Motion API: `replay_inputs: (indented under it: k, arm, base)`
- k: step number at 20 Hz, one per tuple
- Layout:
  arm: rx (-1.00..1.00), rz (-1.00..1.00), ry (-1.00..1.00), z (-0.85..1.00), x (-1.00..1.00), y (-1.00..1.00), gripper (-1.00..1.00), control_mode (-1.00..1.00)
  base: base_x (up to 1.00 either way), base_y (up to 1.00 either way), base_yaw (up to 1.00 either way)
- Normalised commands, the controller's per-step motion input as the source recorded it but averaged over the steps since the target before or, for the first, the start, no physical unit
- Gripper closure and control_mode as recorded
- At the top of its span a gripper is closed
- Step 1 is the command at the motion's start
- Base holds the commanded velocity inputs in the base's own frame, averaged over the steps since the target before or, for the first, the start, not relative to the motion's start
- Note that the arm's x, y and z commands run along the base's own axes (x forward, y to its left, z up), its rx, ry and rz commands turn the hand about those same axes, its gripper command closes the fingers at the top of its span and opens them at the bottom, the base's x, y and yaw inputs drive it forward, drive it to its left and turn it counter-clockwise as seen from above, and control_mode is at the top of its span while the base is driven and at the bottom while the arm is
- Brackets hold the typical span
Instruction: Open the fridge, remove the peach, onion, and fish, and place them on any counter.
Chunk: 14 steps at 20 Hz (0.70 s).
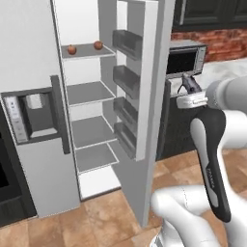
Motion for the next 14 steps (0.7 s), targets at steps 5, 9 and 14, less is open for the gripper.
replay_inputs:
  k: [5,9,14]
  arm:
    - [0.00,0.00,0.00,0.00,0.00,0.00,1.00,1.00]
    - [0.00,0.00,0.00,0.00,0.00,0.00,1.00,1.00]
    - [0.00,0.00,0.00,0.00,0.00,0.00,1.00,1.00]
  base:
    - [0.11,-1.00,0.04]
    - [0.87,-0.95,0.19]
    - [1.00,-0.78,0.39]
